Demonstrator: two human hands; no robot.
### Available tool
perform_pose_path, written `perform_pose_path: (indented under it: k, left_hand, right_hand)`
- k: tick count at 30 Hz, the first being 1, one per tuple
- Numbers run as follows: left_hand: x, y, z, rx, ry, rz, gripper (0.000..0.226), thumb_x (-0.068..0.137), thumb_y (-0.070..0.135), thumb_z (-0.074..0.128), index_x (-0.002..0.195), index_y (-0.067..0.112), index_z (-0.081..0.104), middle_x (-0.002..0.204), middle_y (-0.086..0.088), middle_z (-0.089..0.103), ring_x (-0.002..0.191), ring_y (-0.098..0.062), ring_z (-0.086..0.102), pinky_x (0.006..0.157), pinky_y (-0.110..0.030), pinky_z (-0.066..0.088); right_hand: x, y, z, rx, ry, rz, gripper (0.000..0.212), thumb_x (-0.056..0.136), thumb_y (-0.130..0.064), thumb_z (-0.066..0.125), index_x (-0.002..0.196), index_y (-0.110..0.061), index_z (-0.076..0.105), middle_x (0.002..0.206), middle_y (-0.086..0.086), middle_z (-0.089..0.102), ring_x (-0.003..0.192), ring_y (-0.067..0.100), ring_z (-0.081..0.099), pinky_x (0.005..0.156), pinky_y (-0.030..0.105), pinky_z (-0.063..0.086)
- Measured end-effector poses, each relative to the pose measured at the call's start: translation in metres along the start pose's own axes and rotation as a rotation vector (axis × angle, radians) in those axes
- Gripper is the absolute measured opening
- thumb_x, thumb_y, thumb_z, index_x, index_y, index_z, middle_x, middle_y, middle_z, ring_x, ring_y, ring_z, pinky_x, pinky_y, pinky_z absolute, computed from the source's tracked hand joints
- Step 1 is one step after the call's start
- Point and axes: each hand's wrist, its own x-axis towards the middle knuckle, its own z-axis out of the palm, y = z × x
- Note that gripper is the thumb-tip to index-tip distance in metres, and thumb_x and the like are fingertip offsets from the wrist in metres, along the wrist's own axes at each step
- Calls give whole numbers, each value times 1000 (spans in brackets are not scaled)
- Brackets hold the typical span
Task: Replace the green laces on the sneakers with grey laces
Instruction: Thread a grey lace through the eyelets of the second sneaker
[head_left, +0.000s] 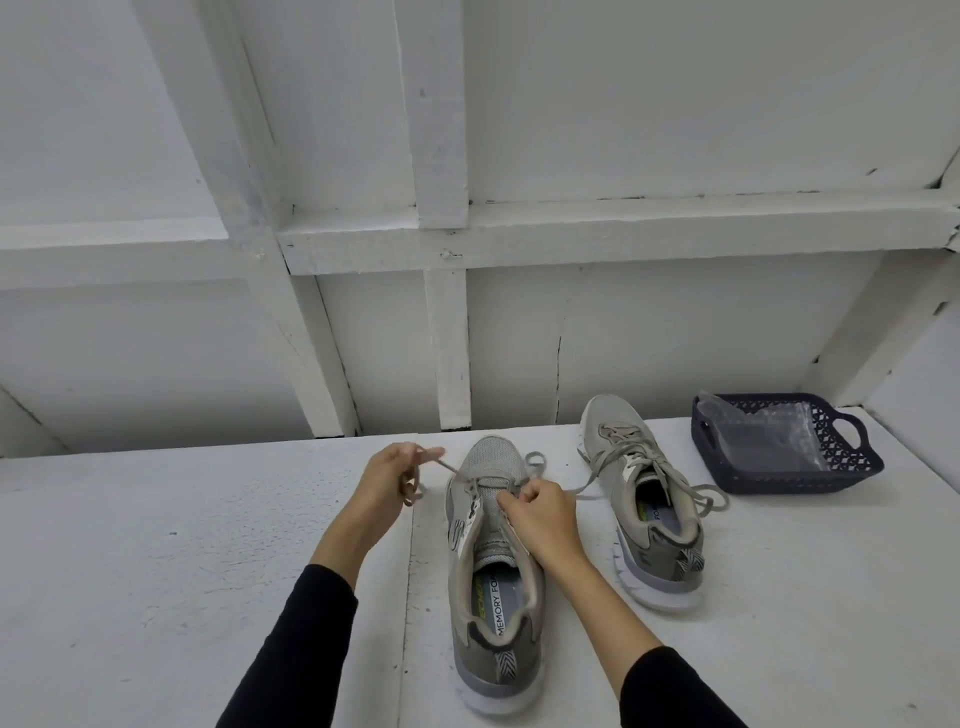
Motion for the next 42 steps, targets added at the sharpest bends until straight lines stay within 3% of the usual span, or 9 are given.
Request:
perform_pose_path:
  k: [3,6,9,12,20,29,36,39,42]
  left_hand:
    - [5,7,-17,-566,169,-61,30,104,7,30,79,12,45,64,2,55,44,-3,37,41,-15,36]
    - [-1,10,-19,24,294,33,22,102,12,31,83,13,42,77,-1,48,57,-8,39,51,-21,34]
    - [-8,-1,-8,492,63,152,9,103,24,41,109,19,45,81,-2,50,69,-14,43,63,-27,37]
    - [-11,-14,8,706,-133,270,16,98,29,56,112,33,49,59,5,38,58,-11,35,60,-22,35]
    - [-6,-26,21,807,-9,290,31,88,66,49,86,38,64,68,12,56,84,-18,50,78,-33,42]
    - [-4,-21,21,452,186,194,16,93,22,62,77,24,64,68,3,55,70,-19,48,66,-37,43]
    - [-8,-1,25,320,242,154,32,99,11,48,129,22,51,127,-3,27,102,-13,44,94,-25,35]
    - [-12,8,30,206,320,148,49,94,-3,39,136,24,44,127,0,20,95,-7,43,96,-33,43]
    - [-12,14,33,130,394,118,66,85,-17,30,132,27,48,126,-3,22,97,-18,42,95,-39,47]
  right_hand:
    - [1,-1,1,6,-5,1,31,77,-22,67,59,-15,43,59,1,47,57,13,43,55,27,36]
    - [1,0,2,16,1,9,30,77,-22,67,60,-14,44,60,2,48,58,13,43,56,27,37]
    - [1,0,1,23,8,11,30,77,-21,67,59,-14,43,60,2,46,58,13,42,57,28,37]
    - [1,0,2,21,5,15,31,77,-21,67,59,-14,43,60,1,46,59,14,42,56,28,36]
    - [1,0,1,11,16,21,30,78,-22,67,59,-14,44,59,1,47,57,13,43,54,27,35]
    - [0,-2,-2,19,-29,27,33,80,-20,65,58,-15,40,59,-1,47,59,13,43,56,28,36]
    - [0,-1,-9,192,42,202,31,86,-22,61,63,-13,43,62,2,48,61,16,43,58,30,35]
    - [-4,-4,-16,300,210,345,10,88,-14,56,90,-5,53,88,10,59,73,22,52,60,32,41]
    - [-2,-11,-23,368,268,482,36,88,-8,56,118,5,40,106,14,51,86,28,51,55,28,34]
